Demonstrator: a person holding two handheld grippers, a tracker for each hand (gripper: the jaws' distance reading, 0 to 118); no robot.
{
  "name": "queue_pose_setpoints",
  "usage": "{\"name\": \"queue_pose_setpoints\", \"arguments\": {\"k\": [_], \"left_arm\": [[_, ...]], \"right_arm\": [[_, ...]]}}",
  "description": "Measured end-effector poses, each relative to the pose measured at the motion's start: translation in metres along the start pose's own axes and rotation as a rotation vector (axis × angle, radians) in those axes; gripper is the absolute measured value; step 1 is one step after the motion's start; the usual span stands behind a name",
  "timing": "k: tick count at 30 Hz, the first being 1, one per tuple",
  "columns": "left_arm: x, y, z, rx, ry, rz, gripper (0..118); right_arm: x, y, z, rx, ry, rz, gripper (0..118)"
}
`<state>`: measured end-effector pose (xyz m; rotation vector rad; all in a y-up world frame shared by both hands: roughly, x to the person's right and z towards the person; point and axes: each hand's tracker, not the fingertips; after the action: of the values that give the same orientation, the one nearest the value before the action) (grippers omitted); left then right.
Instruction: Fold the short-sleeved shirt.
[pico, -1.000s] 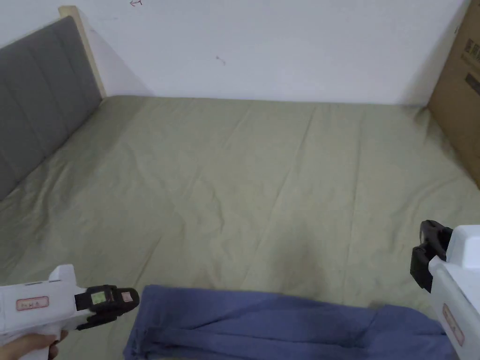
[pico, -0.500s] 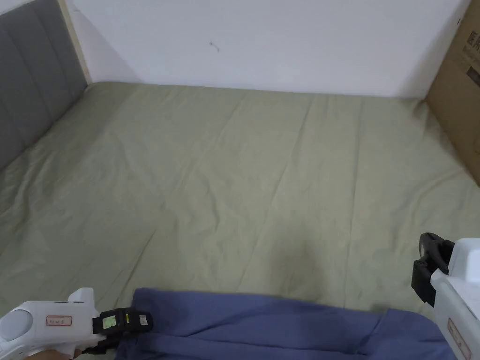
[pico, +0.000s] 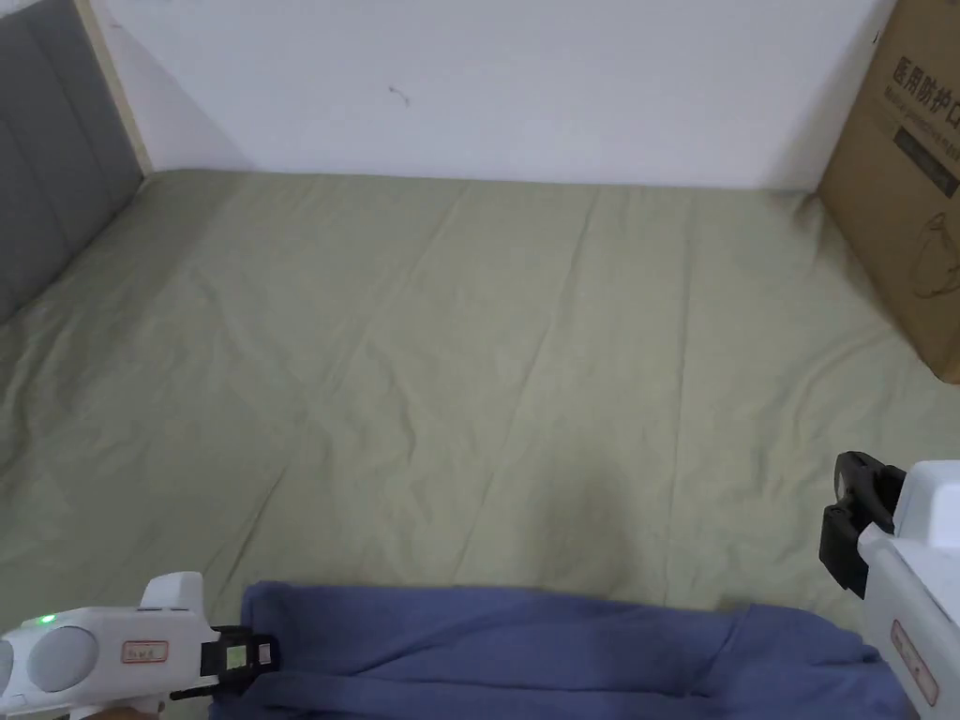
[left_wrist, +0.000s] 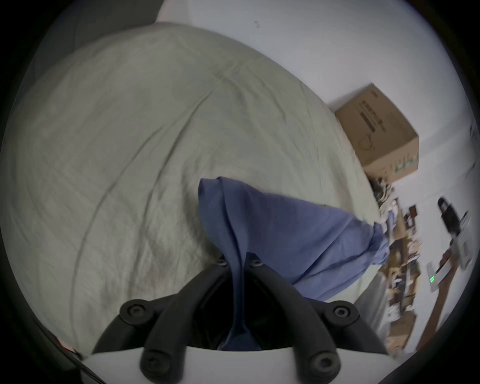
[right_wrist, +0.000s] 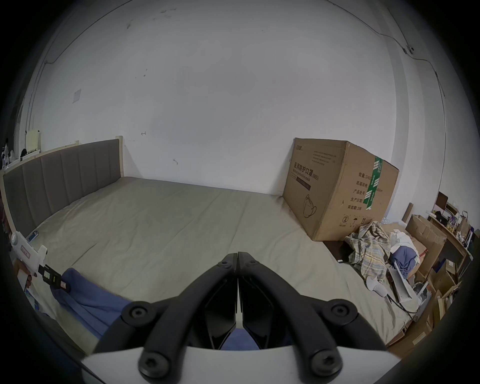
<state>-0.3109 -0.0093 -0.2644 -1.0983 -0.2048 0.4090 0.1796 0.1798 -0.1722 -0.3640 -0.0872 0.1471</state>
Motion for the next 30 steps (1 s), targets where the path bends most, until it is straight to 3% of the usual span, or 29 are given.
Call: {"name": "queue_pose_setpoints", "arguments": {"k": [7,18,22,30], "left_arm": [[0.008,0.014,0.050,0.121,-0.019,-0.002,3],[-0.034,0.033,0.113,0.122,0.171,0.046,3],[0.005,0.029,0.116,0.107,0.176,0.031,3],[0.106,0.024,0.068,0.053,-0.047,-0.033,3]], "right_arm": [[0.008,0.005,0.008,0.029,0.002,-0.007,0],[0.019,0.007,0.017,0.066,0.014,-0.031,0],[0.023,0.005,0.019,0.071,0.023,-0.041,0],[0.036,-0.002,0.029,0.071,0.023,-0.064,0]]}}
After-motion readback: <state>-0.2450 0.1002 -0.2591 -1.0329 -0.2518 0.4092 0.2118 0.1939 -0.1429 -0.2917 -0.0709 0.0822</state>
